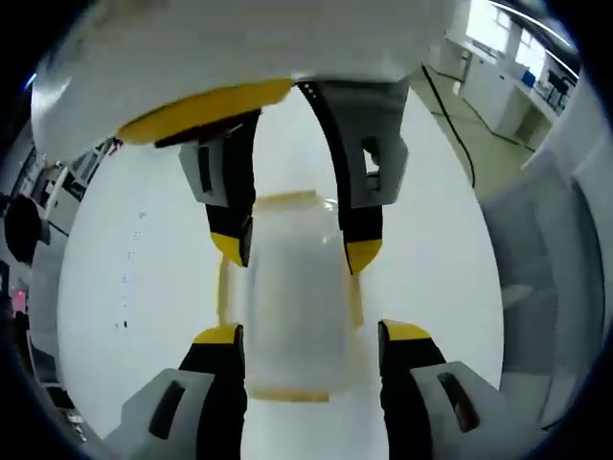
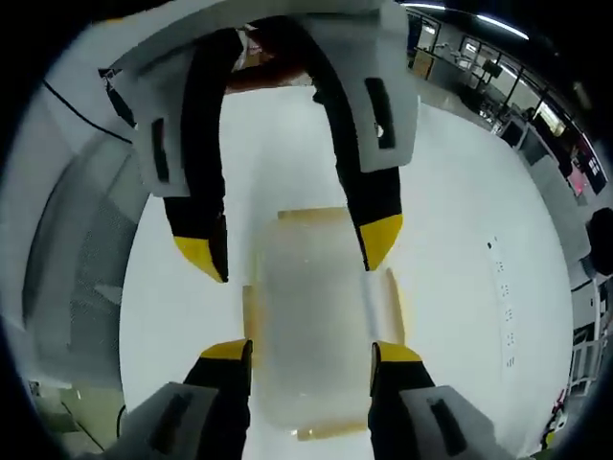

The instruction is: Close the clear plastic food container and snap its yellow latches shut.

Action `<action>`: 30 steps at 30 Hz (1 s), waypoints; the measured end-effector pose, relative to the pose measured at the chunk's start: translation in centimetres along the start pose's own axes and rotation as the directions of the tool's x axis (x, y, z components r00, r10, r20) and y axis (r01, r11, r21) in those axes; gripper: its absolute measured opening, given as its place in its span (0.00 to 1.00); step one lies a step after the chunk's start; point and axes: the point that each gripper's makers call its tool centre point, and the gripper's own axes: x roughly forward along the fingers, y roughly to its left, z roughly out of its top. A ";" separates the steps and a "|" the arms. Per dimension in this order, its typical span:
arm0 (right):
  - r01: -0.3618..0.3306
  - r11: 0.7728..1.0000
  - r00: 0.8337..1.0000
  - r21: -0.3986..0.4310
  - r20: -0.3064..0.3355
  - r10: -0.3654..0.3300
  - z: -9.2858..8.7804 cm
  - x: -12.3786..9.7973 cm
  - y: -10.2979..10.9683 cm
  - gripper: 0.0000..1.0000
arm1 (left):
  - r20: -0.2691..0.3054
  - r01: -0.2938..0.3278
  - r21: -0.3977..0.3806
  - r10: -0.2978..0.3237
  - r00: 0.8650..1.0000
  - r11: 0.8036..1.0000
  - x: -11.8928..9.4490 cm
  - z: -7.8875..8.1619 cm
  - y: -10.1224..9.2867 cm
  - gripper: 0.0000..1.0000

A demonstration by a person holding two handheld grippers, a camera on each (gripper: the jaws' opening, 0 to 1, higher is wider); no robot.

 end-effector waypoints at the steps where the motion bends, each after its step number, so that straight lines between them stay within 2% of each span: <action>1: 0.002 1.000 1.000 -0.001 0.002 -0.002 0.1 0.0 -0.2 0.47 | 0.001 -0.002 0.002 0.002 1.000 1.000 0.1 0.0 -0.2 0.54; 7: -0.003 1.000 1.000 -0.001 0.008 0.003 0.1 0.2 -0.6 0.52 | 0.012 -0.027 -0.037 0.027 1.000 0.999 0.4 -0.2 -0.1 0.55; 10: -0.008 1.000 1.000 -0.013 0.016 0.008 0.3 0.1 -0.7 0.51 | 0.030 -0.033 -0.059 0.035 0.999 0.998 0.6 0.0 -0.3 0.56; 12: -0.001 1.000 1.000 -0.020 0.012 0.001 0.2 -0.1 -1.0 0.47 | 0.031 -0.045 -0.059 0.047 0.998 0.997 0.7 0.1 -0.3 0.56; 15: -0.018 1.000 1.000 -0.014 0.023 0.018 0.4 -0.4 -0.9 0.50 | 0.036 -0.048 -0.069 0.050 0.998 0.996 1.0 0.1 -0.4 0.57; 17: -0.013 1.000 1.000 -0.013 0.028 0.013 0.5 -0.5 -1.2 0.49 | 0.020 -0.059 -0.053 0.060 0.998 0.997 1.3 0.0 -0.5 0.57; 26: -0.016 0.999 1.000 -0.041 0.022 0.017 1.1 -0.2 -2.0 0.50 | 0.012 -0.081 -0.003 0.081 0.997 0.997 2.3 0.5 -1.3 0.56; 30: -0.043 0.998 0.999 -0.039 0.026 0.044 1.5 -0.2 -2.2 0.50 | 0.001 -0.111 0.004 0.111 0.994 0.994 2.6 0.5 -1.1 0.56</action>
